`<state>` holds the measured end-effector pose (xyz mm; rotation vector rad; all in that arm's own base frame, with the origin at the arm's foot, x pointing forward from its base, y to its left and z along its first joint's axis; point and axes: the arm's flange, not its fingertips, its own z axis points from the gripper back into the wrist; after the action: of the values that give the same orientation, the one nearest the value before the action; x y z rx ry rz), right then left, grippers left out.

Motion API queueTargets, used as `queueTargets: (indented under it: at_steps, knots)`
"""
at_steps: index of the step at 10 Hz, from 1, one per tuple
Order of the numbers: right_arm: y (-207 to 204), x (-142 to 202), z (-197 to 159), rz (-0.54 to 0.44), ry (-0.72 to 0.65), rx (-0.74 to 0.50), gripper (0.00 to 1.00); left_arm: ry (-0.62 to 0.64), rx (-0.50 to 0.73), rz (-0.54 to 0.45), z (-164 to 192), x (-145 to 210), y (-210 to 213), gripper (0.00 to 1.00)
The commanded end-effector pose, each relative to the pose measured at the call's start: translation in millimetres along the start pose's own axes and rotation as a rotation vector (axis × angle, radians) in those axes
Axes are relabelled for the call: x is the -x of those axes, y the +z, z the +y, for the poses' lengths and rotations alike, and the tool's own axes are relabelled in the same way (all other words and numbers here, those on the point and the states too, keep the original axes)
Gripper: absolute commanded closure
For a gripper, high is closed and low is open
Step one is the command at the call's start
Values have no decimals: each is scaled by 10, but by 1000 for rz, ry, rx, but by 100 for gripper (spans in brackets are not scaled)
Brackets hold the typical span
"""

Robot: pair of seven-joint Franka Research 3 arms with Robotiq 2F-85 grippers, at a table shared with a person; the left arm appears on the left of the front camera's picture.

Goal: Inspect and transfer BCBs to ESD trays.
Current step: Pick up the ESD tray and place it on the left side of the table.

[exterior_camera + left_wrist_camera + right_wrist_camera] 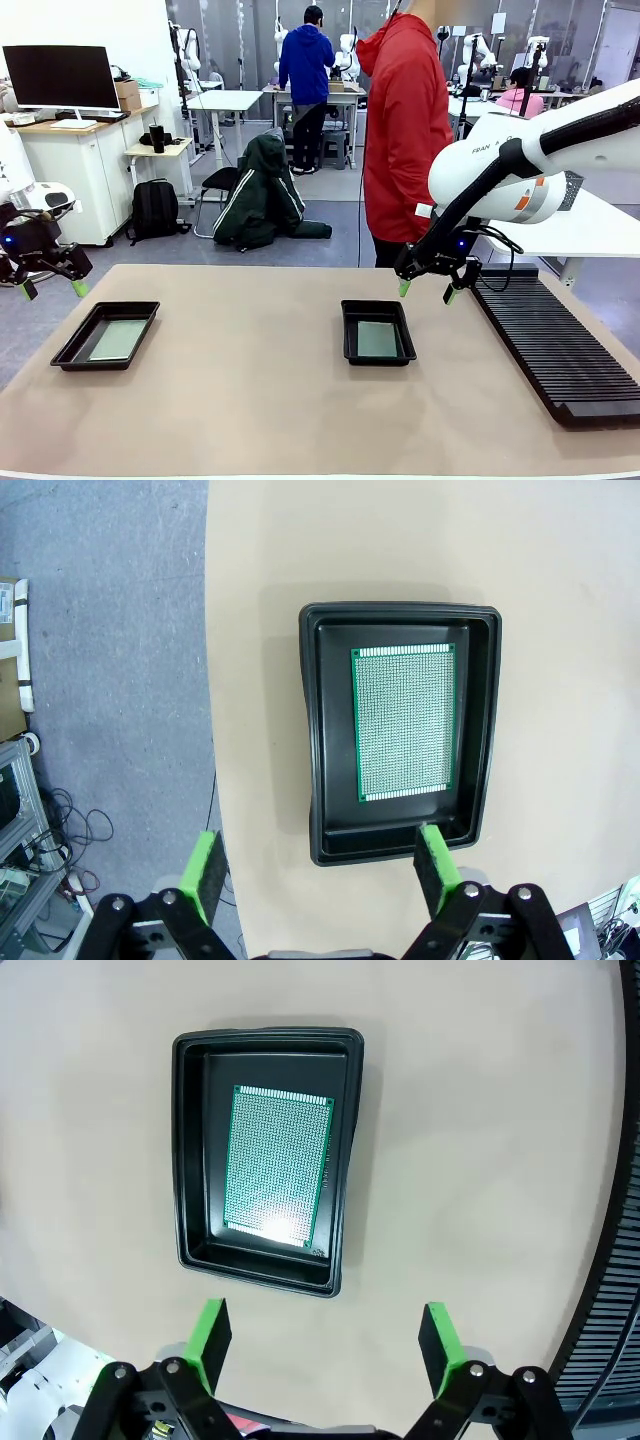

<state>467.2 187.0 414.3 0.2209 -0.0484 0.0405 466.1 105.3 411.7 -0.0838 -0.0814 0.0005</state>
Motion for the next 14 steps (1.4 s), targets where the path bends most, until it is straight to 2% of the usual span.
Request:
queueTargets:
  at_steps: [1, 3, 5, 7, 9, 11, 13, 14]
  knots:
    - [-8, 8, -3, -1, 3, 1, 0, -2, 2, -9, 11, 2, -21, 0]
    - [0, 0, 0, 0, 0, 0, 0, 0, 0, 0, 0, 0, 0, 0]
    - [317, 214, -427, -79, -31, -204, 0, -13, -1, -62, -576, 131, 486, 0]
    - [565, 433, -874, -132, -45, -357, 0, -39, -27, -88, -1265, 123, 763, 0]
    - [679, 579, -1353, -145, -54, -414, 0, -45, -64, -107, -1995, 82, 902, 0]
    - [707, 645, -1715, -151, -31, -437, 0, -76, -73, -123, -2926, 17, 802, 0]
    - [691, 646, -2001, -152, -5, -446, 0, -64, -54, -106, -3755, -60, 565, 0]
    - [659, 626, -2115, -156, 12, -449, 0, -28, -78, -132, -4118, -73, 431, 0]
